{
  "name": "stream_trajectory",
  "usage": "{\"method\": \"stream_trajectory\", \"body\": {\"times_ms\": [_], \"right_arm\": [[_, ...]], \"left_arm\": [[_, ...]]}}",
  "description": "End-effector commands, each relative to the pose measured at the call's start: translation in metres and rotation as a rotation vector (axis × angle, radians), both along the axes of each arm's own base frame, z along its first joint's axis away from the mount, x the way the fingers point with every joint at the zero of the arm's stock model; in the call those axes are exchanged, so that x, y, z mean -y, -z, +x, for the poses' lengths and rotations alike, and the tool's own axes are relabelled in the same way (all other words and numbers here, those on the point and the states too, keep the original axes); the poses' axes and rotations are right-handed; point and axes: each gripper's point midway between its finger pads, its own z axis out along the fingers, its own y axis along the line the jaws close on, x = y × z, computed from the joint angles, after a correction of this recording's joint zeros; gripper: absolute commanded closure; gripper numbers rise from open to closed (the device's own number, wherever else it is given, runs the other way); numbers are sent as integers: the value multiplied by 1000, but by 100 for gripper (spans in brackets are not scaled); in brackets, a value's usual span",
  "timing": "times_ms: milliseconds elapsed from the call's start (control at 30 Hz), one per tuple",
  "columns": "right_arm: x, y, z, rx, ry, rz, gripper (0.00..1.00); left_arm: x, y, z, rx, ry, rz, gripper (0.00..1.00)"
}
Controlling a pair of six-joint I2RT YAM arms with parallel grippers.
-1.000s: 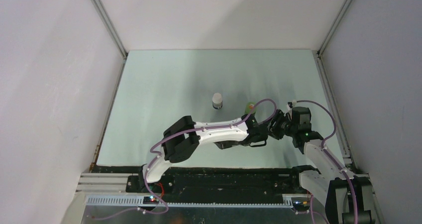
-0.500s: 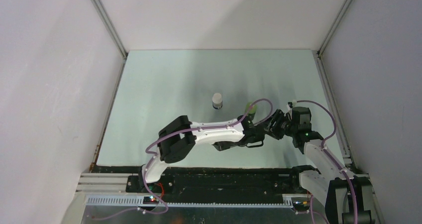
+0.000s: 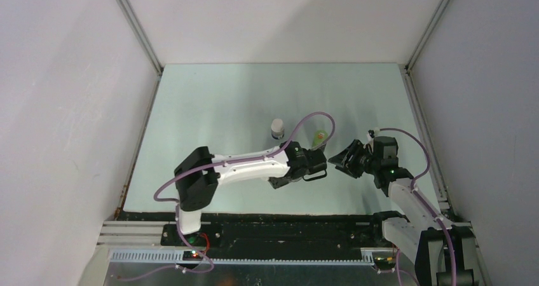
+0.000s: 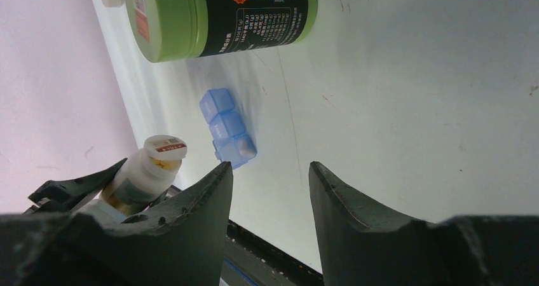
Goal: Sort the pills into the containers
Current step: Pour the pill into the pill container, then place the pill bottle at the center of the board.
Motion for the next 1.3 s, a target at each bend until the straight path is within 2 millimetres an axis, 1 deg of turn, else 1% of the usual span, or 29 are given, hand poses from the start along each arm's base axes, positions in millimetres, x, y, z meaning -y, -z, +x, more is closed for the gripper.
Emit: {"method": "stream_trajectory", "body": {"times_ms": [0,200,233,267,300,333,367,400,433,467,533,567,600,633,700,767,800,833,867,900,933,967,1000,1033,1067,1100,1133,1167,1267], "right_arm": [[0,-11,3,47,-3,3,48],[-1,-24,2,73,-16,6,48],[-1,-28,2,82,-20,9,48],[-3,-32,1,90,-27,15,48],[-4,-36,1,101,-32,20,47],[-7,-43,0,121,-47,30,47],[-9,-48,0,134,-54,37,46],[-15,-55,-3,158,-75,44,45],[-19,-62,-3,178,-88,53,45],[-28,-72,-7,219,-126,64,45],[-44,-91,-12,284,-176,80,43],[-49,-96,-12,304,-179,77,39],[-59,-108,-16,343,-215,86,38],[-63,-112,-16,354,-215,82,34],[-82,-129,-24,405,-276,106,28],[-96,-145,-29,447,-312,128,20],[-100,-154,-30,469,-319,135,16],[-106,-158,-32,482,-323,133,14],[-110,-168,-32,516,-322,142,11],[-116,-175,-33,545,-323,149,10],[-118,-182,-33,564,-318,154,10],[-122,-186,-33,578,-309,153,10],[-124,-192,-32,596,-308,155,10],[-128,-196,-32,616,-300,158,10],[-129,-200,-29,631,-287,153,10],[-133,-207,-31,653,-293,164,10],[-135,-208,-28,664,-287,153,11],[-139,-214,-30,682,-291,158,12],[-144,-217,-24,689,-270,125,18]], "left_arm": [[13,-23,6,42,-34,-195,100],[23,-44,14,75,-44,-386,100],[22,-43,13,73,-43,-397,100],[26,-50,17,93,-45,-449,100],[23,-48,17,95,-41,-455,100],[28,-58,21,123,-39,-516,100],[27,-55,20,119,-35,-529,100],[33,-66,25,146,-32,-597,100],[33,-64,24,145,-30,-613,100],[38,-75,28,171,-28,-676,100],[43,-85,30,197,-26,-735,100],[44,-86,31,203,-26,-748,100],[48,-96,34,226,-22,-792,100],[48,-96,33,230,-18,-806,100],[56,-117,36,271,0,-927,100],[59,-128,34,287,20,-1012,100],[58,-125,32,282,26,-1025,100],[60,-138,33,305,35,-1080,100],[59,-134,31,301,43,-1088,100],[60,-146,30,322,52,-1136,100],[59,-142,27,315,62,-1146,100],[59,-153,26,334,74,-1195,100],[61,-151,24,327,90,-1216,100],[60,-161,21,341,103,-1259,100],[60,-155,17,325,118,-1266,99],[60,-165,16,340,131,-1309,99],[61,-162,12,328,143,-1319,99],[60,-170,11,340,153,-1353,98],[61,-173,6,333,170,-1400,98]]}}
